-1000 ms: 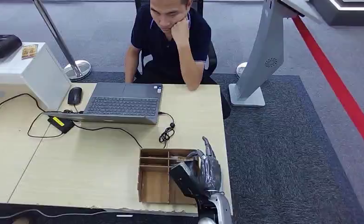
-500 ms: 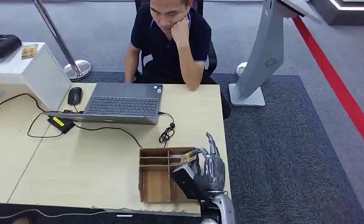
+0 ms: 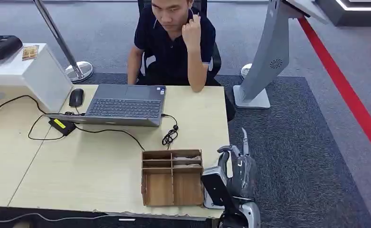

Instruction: Pass the card to the sensor for recognition and then transmit it.

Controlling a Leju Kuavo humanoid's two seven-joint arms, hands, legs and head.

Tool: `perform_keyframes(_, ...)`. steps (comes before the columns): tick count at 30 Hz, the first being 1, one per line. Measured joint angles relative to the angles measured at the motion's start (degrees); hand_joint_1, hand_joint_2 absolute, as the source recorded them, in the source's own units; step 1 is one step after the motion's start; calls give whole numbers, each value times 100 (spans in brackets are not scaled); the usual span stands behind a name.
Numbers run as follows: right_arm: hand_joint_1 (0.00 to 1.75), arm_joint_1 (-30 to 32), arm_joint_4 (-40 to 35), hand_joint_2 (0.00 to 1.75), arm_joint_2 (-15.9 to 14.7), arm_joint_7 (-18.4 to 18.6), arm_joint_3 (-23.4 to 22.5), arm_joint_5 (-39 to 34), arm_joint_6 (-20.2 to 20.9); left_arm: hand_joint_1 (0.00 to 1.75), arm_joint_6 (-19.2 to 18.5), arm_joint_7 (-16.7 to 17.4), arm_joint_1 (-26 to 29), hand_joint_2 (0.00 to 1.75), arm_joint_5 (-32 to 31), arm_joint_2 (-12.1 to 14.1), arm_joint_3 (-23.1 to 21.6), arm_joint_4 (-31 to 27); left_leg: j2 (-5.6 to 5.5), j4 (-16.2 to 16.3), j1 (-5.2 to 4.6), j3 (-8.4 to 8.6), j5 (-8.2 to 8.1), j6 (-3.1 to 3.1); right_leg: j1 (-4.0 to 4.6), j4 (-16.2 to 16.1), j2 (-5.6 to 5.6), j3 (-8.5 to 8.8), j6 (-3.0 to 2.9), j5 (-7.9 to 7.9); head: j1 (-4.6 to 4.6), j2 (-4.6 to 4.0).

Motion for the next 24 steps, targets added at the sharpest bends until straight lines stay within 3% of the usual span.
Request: perform_keyframes(24, 175, -33, -333, 175, 175, -433, -195, -151, 7, 0, 22, 0, 3, 0, 9, 2, -7, 0, 0, 0, 0, -2, 0, 0, 0, 0, 0, 1, 0, 0, 0, 0)
